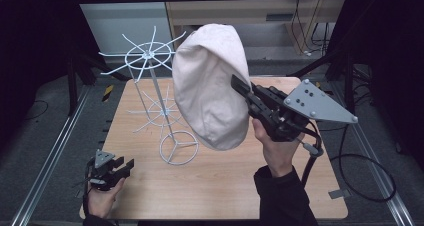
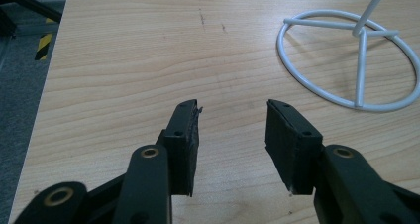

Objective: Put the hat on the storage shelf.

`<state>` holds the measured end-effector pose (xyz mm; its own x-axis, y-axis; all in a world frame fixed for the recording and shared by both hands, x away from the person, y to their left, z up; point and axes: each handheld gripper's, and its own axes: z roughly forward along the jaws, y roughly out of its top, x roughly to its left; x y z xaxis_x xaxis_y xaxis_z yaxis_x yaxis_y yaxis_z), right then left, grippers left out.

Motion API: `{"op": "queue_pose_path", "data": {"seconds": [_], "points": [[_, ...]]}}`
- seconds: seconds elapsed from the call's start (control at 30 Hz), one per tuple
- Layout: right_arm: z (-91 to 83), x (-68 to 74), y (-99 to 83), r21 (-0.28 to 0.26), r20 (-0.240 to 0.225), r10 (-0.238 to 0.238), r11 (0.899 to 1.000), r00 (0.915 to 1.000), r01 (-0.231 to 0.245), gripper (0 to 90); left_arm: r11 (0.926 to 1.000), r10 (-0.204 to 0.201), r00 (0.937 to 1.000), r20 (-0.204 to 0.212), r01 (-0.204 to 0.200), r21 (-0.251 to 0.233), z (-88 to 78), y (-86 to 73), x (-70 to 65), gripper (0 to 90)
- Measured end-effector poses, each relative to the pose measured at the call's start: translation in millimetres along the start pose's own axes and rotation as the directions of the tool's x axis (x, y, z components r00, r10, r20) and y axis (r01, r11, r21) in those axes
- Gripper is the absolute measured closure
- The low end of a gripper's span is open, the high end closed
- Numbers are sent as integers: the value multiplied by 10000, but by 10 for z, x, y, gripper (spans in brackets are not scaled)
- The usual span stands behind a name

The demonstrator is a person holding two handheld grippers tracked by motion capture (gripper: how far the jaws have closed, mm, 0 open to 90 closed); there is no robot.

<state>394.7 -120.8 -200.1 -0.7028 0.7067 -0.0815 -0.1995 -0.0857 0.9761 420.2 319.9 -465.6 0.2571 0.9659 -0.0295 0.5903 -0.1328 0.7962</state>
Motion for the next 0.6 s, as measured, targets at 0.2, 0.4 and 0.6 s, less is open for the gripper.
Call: {"op": "queue_pose_path", "data": {"seconds": [0.2,0.4,0.6], "points": [[134,50,43,19,-161,13,10000,9999,-13,887,10000,22,10000,-34,-22,7,1,-1,8,559],[360,150,29,256,-390,-112,9996,9992,122,887,10000,6,10000,-41,-6,35,3,-3,20,559],[483,202,-57,595,-418,-209,9980,9989,234,887,10000,10,10000,-43,-10,29,1,-3,20,558]]}}
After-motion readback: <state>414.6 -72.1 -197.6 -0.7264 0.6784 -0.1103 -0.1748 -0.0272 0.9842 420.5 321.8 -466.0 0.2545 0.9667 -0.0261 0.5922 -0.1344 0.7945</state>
